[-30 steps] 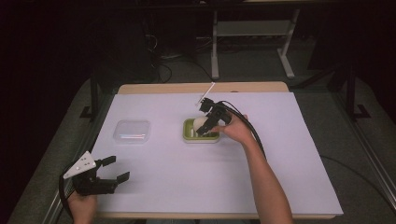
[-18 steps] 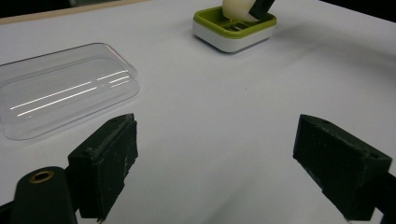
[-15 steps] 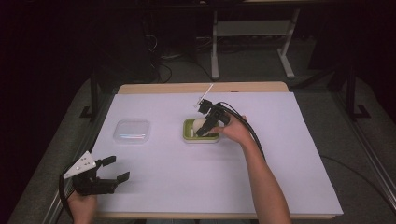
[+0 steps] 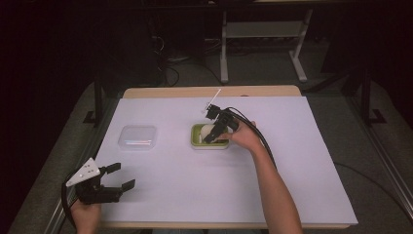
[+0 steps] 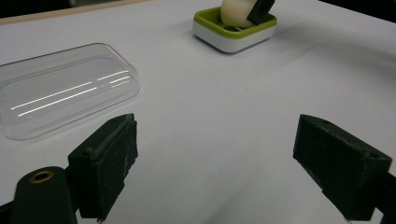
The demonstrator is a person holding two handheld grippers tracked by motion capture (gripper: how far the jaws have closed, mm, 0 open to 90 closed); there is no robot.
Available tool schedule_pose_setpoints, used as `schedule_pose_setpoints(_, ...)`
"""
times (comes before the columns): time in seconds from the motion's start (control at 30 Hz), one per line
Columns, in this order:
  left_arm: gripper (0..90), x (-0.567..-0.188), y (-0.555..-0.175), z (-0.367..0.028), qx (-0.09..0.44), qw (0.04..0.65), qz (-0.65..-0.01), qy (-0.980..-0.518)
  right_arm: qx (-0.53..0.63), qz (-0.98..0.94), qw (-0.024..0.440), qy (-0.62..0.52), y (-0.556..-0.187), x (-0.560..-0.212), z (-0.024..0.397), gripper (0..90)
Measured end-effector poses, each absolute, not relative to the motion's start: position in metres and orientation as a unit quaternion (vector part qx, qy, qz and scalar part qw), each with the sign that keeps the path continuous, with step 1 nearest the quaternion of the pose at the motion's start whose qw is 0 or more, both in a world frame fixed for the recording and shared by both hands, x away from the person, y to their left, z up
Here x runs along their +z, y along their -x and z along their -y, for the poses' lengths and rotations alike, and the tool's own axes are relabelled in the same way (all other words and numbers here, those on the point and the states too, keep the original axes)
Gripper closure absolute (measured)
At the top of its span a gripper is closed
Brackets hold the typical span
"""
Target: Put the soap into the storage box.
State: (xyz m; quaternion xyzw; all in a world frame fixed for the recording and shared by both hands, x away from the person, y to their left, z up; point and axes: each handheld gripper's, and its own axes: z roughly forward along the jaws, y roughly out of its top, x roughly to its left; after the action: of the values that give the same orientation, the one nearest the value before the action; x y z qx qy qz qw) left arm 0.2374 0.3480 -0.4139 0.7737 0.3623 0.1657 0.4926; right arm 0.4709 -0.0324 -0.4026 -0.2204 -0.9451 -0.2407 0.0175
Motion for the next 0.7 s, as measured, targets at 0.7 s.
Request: schedule_pose_setpoints(0.7,13.2,-0.4138,-0.2374,-0.3476,0.166,0.493,-0.363,-0.773,-0.243,0.944,0.021,0.224,-0.4719,-0.4033,0.0334,23.8)
